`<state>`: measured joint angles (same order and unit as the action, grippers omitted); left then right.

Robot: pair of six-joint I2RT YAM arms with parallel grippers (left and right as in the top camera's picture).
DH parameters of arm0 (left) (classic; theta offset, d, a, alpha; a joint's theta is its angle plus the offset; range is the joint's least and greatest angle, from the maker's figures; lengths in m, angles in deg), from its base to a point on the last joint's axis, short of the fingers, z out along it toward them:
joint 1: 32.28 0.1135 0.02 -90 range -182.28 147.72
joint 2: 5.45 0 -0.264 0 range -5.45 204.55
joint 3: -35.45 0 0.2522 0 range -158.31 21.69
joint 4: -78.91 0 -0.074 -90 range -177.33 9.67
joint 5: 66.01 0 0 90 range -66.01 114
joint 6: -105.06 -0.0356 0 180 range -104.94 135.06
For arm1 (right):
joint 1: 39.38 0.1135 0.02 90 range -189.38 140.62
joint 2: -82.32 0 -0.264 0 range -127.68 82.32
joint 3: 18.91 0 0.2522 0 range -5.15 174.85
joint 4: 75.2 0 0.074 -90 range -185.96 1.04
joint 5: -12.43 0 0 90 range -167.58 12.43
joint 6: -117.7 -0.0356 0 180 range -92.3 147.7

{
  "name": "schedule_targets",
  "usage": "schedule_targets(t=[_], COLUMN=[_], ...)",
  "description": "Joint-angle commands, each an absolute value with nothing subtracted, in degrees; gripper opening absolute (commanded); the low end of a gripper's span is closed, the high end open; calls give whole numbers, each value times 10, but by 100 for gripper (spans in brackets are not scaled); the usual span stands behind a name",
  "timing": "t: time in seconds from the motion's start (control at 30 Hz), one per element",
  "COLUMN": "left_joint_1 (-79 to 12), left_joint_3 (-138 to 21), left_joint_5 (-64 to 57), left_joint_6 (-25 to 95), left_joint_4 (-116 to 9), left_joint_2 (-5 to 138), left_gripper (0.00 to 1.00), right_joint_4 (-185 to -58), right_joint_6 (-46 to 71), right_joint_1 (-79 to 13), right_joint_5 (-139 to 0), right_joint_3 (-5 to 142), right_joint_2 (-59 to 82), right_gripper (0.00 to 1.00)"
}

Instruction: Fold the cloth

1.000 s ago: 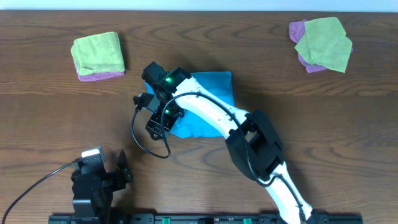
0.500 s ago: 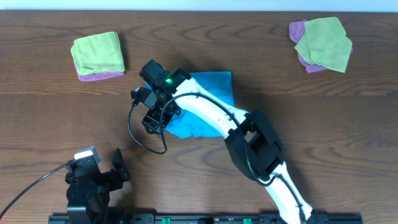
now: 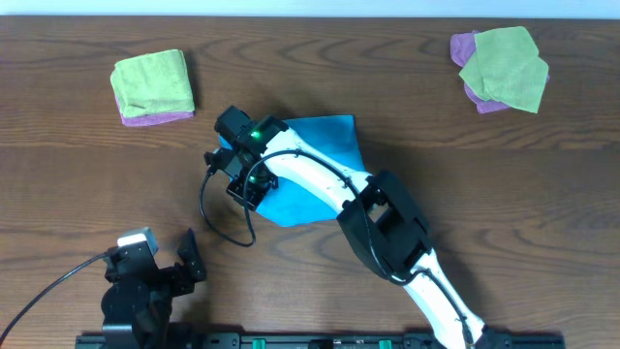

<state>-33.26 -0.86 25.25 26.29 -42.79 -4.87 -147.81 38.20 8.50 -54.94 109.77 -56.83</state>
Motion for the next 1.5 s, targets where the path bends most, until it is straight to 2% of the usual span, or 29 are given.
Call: schedule_targets(t=[0.0, 0.17, 0.33, 0.43, 0.5, 0.57, 0.6, 0.63, 0.67, 0.7, 0.73, 0.83, 0.9, 1.0, 1.17, 1.3, 1.47], left_joint_1=[-334, -334, -334, -334, -334, -334, -334, -334, -334, -334, -334, -334, -334, -334, -334, -334, -335], left_joint_3=[-24, -24, -24, -24, -24, -24, -24, -24, -24, -24, -24, -24, -24, -24, -24, -24, -26], left_joint_5=[244, 244, 244, 244, 244, 244, 244, 244, 244, 244, 244, 244, 244, 244, 229, 155, 97], left_joint_6=[269, 269, 269, 269, 269, 269, 269, 269, 269, 269, 269, 269, 269, 269, 285, 339, 348], left_joint_4=[-431, -432, -432, -432, -433, -433, -433, -433, -433, -433, -433, -432, -432, -429, -401, -395, -395], left_joint_2=[-52, -52, -52, -52, -52, -52, -52, -52, -52, -52, -52, -52, -52, -52, -52, -50, -14], left_gripper=[95, 95, 95, 95, 95, 95, 95, 95, 95, 95, 95, 95, 95, 95, 95, 95, 95], right_joint_4=[-1500, -1562, -1572, -1591, -1592, -1586, -1586, -1588, -1588, -1588, -1588, -1591, -1590, -1588, -1598, -1661, -1700], right_joint_6=[365, 365, 366, 418, 413, 361, 354, 354, 354, 354, 354, 354, 352, 347, 326, 336, 372], right_joint_1=[91, 94, 93, 95, 99, 106, 107, 108, 110, 111, 113, 113, 113, 108, 71, 15, -26], right_joint_5=[-502, -448, -407, -304, -340, -454, -489, -510, -527, -533, -537, -538, -538, -539, -538, -538, -531], right_joint_3=[1106, 1120, 1120, 1120, 1119, 1118, 1118, 1118, 1118, 1118, 1118, 1118, 1118, 1118, 1118, 1118, 1117], right_joint_2=[-549, -503, -452, -448, -453, -461, -463, -464, -464, -464, -464, -464, -464, -459, -446, -435, -417], right_gripper=[1, 1, 1, 2, 1, 4, 7, 15, 31, 50, 65, 84, 88, 91, 81, 84, 84])
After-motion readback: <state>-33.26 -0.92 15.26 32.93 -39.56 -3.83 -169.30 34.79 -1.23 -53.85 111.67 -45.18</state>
